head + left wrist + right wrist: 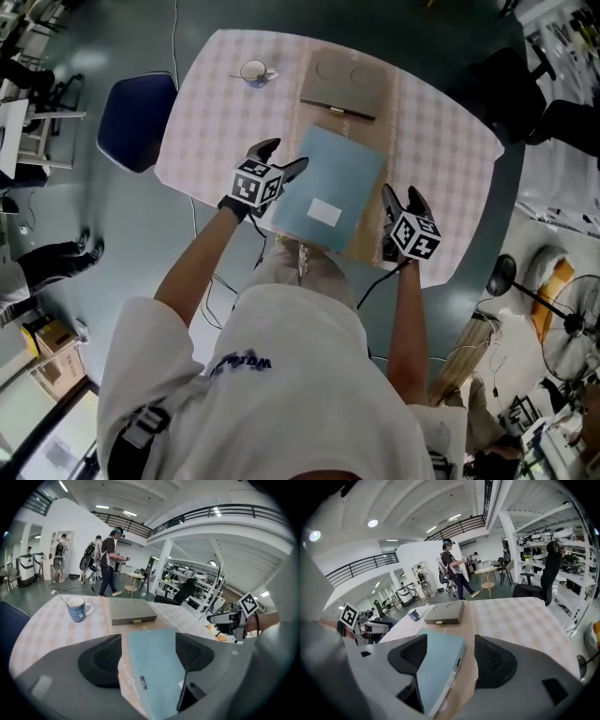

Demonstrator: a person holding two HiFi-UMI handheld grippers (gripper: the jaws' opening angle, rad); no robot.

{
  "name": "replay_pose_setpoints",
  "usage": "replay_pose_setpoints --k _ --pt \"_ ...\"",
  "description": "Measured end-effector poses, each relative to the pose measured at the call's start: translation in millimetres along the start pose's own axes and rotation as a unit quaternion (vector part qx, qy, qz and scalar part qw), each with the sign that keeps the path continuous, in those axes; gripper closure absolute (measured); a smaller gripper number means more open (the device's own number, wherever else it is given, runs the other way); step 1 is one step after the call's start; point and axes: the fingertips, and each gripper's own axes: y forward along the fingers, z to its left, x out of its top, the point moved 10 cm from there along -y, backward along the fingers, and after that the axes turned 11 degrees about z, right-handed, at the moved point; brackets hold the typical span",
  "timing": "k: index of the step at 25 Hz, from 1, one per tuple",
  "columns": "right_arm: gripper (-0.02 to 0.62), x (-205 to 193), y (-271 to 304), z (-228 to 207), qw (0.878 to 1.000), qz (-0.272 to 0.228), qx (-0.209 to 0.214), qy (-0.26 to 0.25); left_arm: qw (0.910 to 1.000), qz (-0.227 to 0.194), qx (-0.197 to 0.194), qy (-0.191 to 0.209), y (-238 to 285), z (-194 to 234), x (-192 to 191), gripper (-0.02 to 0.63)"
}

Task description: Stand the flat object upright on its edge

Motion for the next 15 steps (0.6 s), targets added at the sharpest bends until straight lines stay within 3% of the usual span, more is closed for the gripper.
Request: replay_pose_setpoints --k 3,8,15 --pt "0.278 6.4 24.8 -5.2 1.000 0.013 0.007 0.027 0.9981 0.042 -0.041 -0.020 30.1 14.9 0.1 0.247" --pt "0.281 5.3 59.4 -7.4 0.997 0.044 0.013 0.055 0.9936 0.084 -0.068 -0.033 68.0 33.9 -1.8 0.252" --pt "0.301 13.0 102.8 -12.2 0.994 0.088 0.015 0.061 0.9846 0.137 -0.107 -0.018 111.2 54.5 5.7 0.259"
